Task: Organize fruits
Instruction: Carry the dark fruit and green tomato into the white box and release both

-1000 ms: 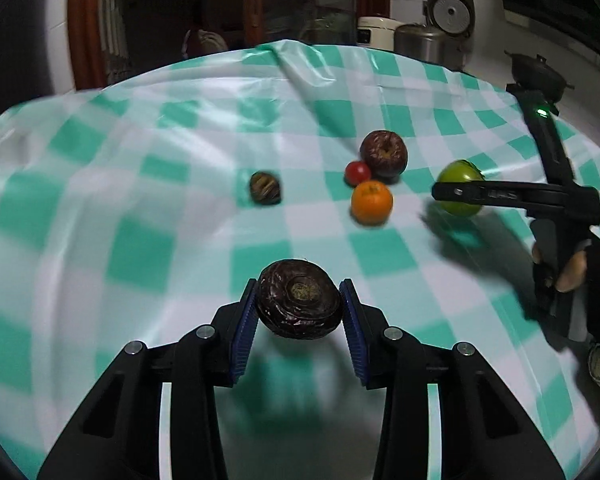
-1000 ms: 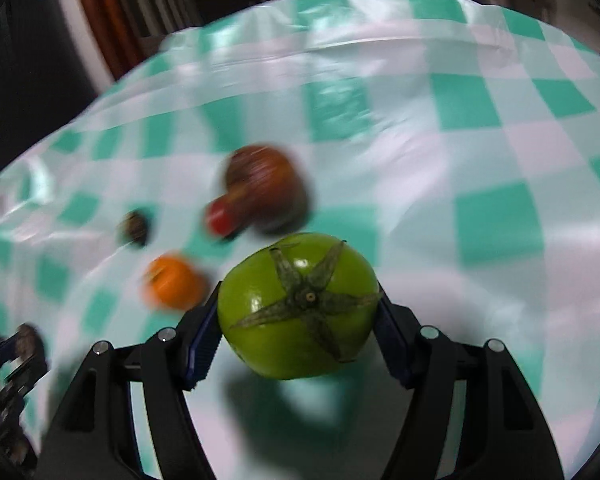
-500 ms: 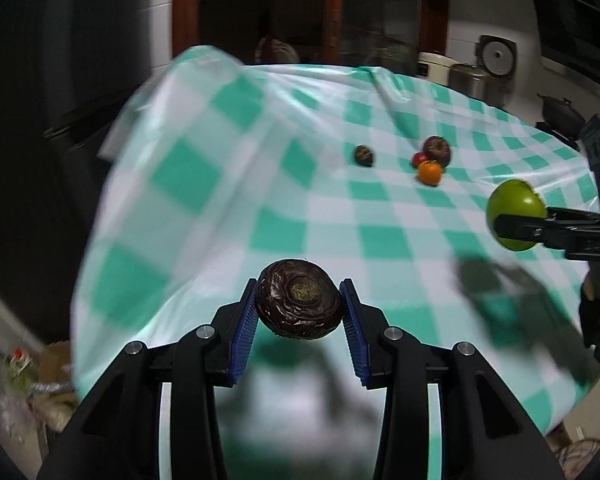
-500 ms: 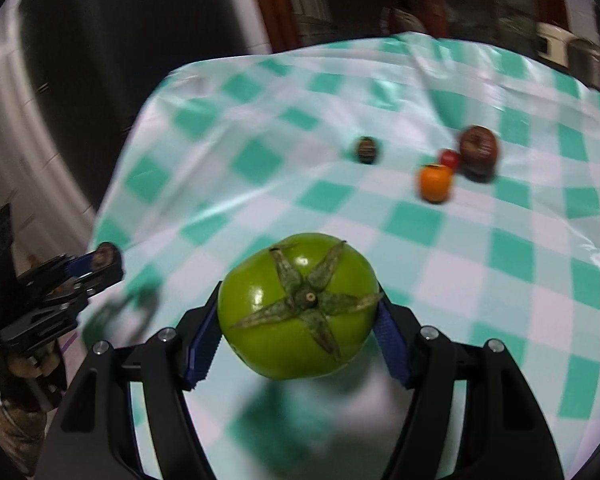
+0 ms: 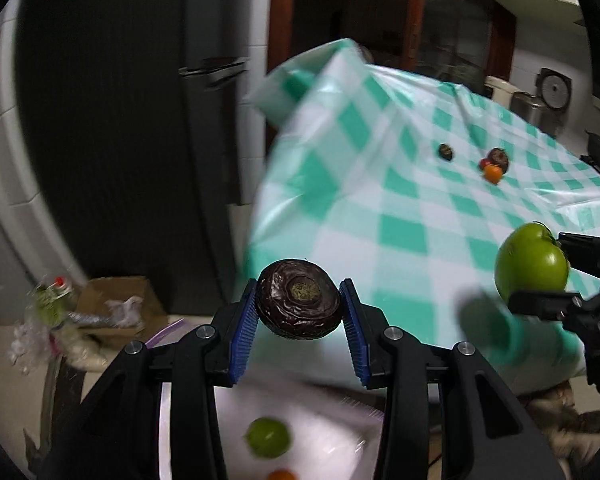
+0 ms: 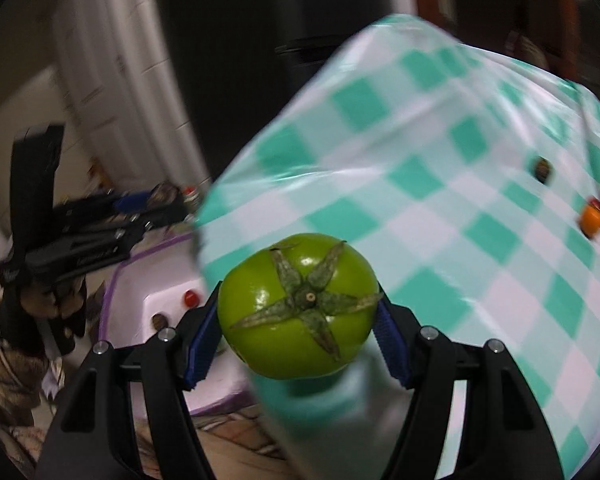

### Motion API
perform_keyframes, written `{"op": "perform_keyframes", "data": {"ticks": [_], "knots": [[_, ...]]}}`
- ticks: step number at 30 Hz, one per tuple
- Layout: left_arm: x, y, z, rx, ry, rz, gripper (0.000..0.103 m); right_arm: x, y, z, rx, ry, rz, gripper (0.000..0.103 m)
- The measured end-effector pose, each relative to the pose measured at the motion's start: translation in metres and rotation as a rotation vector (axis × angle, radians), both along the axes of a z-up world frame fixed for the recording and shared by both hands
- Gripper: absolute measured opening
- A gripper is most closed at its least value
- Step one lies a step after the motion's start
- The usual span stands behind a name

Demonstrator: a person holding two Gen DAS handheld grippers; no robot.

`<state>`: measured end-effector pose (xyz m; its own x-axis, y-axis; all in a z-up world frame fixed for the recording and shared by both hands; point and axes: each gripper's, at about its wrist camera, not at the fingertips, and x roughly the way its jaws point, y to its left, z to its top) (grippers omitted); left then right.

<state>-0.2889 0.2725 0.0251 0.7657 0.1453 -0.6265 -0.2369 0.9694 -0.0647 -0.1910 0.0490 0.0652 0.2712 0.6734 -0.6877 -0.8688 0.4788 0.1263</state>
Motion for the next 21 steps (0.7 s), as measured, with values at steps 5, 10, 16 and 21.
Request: {"op": "perform_keyframes", "data": {"ticks": [5, 10, 16, 21], "knots": [[-0.04, 0.033, -0.037, 0.04, 0.134, 0.106, 0.039, -0.064, 0.056, -0.023, -0.083, 0.014, 0.284, 0.068], [-0.053, 0.053, -0.099, 0.02, 0.337, 0.16, 0.039, -0.11, 0.111, -0.082, -0.296, 0.005, 0.499, 0.068], [-0.047, 0.062, -0.165, -0.044, 0.525, 0.156, 0.039, -0.128, 0.152, -0.172, -0.622, -0.015, 0.572, 0.068], [-0.035, 0.061, -0.208, -0.1, 0.651, 0.135, 0.039, -0.119, 0.161, -0.2, -0.725, -0.022, 0.558, 0.068]]}}
